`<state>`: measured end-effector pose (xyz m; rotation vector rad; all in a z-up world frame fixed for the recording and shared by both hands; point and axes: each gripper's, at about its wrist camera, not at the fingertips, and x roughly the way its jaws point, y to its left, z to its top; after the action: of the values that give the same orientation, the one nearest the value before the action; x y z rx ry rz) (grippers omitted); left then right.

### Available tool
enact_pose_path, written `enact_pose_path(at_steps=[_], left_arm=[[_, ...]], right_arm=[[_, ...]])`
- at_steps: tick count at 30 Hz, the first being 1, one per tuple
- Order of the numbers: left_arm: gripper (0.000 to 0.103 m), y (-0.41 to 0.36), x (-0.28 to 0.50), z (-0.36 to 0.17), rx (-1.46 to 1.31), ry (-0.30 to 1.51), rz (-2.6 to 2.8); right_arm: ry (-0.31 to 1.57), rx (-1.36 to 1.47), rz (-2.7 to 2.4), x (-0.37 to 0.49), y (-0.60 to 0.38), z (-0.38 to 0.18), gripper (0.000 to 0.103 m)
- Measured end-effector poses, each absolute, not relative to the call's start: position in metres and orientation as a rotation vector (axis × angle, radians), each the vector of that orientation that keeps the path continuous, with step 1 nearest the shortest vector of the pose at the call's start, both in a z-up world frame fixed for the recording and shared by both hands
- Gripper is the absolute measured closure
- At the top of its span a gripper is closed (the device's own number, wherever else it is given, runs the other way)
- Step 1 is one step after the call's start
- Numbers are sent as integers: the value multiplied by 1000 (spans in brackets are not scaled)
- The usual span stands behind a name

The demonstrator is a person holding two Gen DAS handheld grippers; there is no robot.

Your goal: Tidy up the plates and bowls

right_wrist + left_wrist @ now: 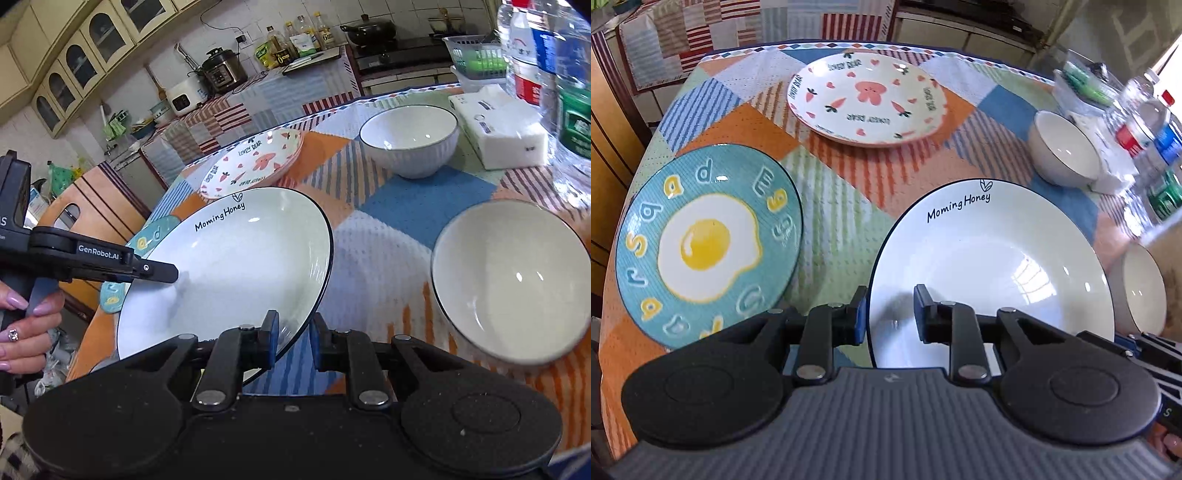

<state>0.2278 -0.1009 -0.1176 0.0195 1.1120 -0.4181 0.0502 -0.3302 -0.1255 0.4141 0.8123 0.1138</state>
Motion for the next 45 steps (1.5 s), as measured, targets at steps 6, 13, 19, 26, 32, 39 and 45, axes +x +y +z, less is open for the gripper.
enact_pose_path(at_steps=[6, 13, 19, 26, 32, 39, 45], left_arm=[[79, -98, 251, -127, 4, 1115, -384], [79, -101, 265, -144, -3, 1138, -359], [79, -103, 270, -154, -15, 1157, -355], [80, -105, 269, -165, -35, 1185, -342], [80, -109, 258, -164, -7, 1154, -312], [80, -102, 239, -137, 21, 1115, -321], [80, -94, 218, -110, -15, 1103, -387]], right_arm=[[835, 390, 121, 78, -326, -133, 81], [853, 377, 131, 99, -328, -141, 81], [872, 355, 130, 111, -330, -148, 81], [884, 328, 124, 116, -333, -153, 81], [876, 286, 93, 115, -328, -160, 80], [890, 224, 64, 115, -323, -150, 76], [888, 165, 44, 106, -316, -126, 76]])
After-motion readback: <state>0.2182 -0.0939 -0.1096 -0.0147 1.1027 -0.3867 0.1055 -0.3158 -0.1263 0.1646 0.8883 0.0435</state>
